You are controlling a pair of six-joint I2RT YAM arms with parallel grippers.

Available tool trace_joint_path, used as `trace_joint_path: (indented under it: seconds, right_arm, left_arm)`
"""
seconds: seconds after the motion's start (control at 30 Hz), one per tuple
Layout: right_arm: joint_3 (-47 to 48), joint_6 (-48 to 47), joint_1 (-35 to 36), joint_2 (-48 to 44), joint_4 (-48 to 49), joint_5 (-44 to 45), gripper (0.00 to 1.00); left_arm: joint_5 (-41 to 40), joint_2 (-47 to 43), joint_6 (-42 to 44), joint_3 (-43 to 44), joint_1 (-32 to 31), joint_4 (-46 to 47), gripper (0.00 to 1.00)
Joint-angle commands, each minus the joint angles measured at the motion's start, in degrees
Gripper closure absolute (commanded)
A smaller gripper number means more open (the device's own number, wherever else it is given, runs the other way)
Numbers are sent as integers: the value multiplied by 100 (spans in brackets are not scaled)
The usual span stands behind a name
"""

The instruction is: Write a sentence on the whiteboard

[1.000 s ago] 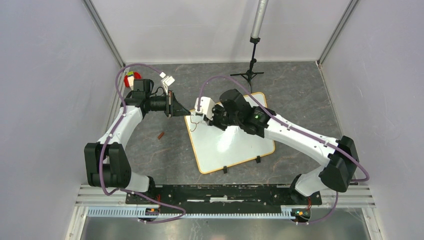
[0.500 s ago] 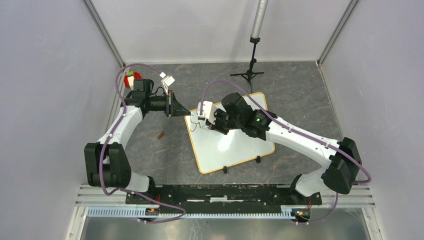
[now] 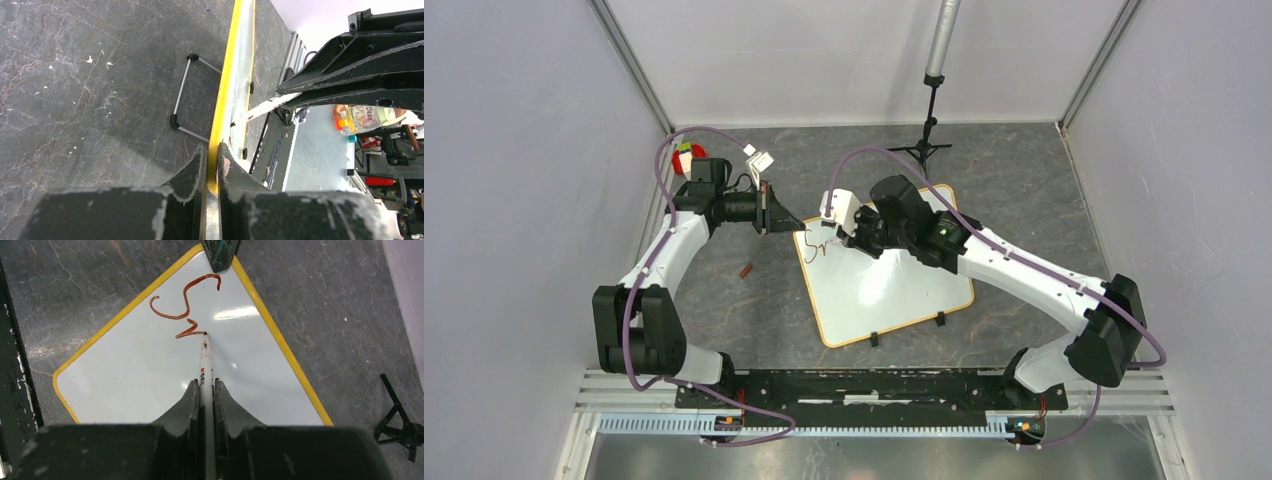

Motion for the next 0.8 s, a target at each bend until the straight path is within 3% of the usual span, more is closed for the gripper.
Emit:
trace_joint_path:
  seconds: [0.0,0.4,0.77]
  right_arm:
    - [63,25,-46,-19,12,174,100]
    - [-509,121,-37,-300,-123,-196,100]
    - [121,113,-86,-24,37,65,100]
  left_arm:
    - [4,-41,-107,48,-32,181,98]
    - [3,-23,-114,40,-31,187,98]
    - [-4,-56,-115,31,-26,187,98]
